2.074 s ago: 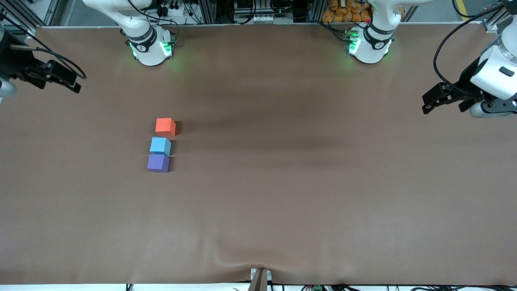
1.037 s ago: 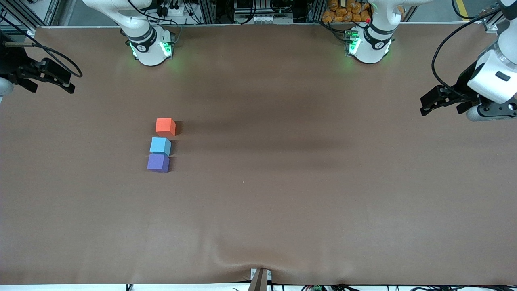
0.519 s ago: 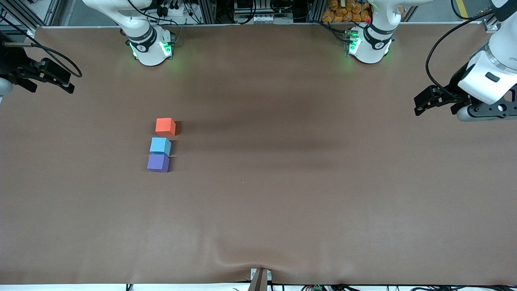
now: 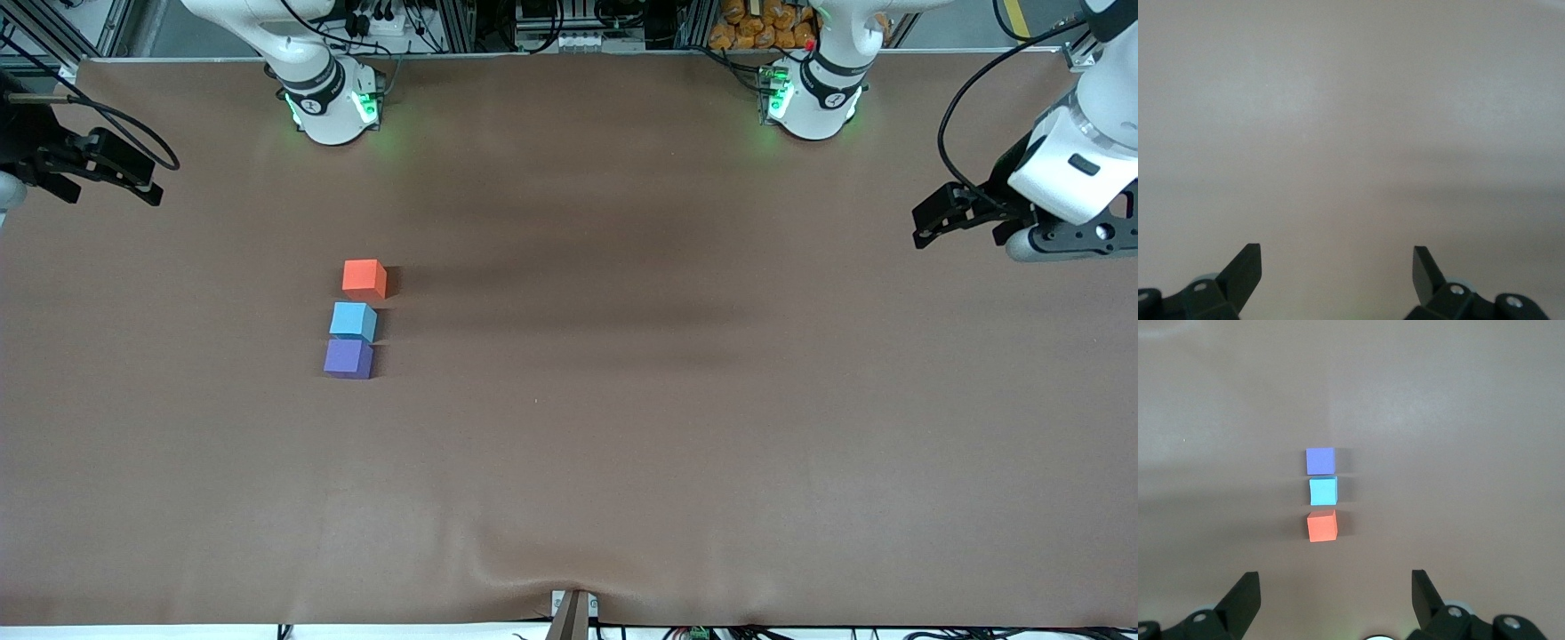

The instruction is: Place blue block between orange and purple blocks

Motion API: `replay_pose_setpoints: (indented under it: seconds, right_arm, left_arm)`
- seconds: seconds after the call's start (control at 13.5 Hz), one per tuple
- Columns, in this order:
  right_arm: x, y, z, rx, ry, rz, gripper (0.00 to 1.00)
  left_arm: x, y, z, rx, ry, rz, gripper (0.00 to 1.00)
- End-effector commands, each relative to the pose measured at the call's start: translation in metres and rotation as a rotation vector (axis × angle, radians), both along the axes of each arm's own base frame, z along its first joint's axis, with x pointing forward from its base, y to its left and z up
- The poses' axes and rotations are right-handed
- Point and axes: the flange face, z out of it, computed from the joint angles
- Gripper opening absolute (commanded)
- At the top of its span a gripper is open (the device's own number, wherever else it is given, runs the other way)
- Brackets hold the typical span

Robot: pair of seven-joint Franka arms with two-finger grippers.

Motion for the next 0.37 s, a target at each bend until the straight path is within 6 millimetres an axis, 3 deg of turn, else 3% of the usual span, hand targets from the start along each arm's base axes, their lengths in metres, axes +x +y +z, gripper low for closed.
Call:
replay_pose_setpoints:
  seconds: [0.0,0.3]
  right_arm:
    - [-0.005,-0.005,0.005,-0.013,-0.007,0.008,1.0]
    - [-0.005,-0.005,0.005,-0.013,-0.005,0.008,1.0]
  left_arm:
    - [-0.027,0.015,0.012,0.021,-0.01,0.014,1.0]
    - [-0.029,0.024,0.025,0.023,0.012,-0.013,1.0]
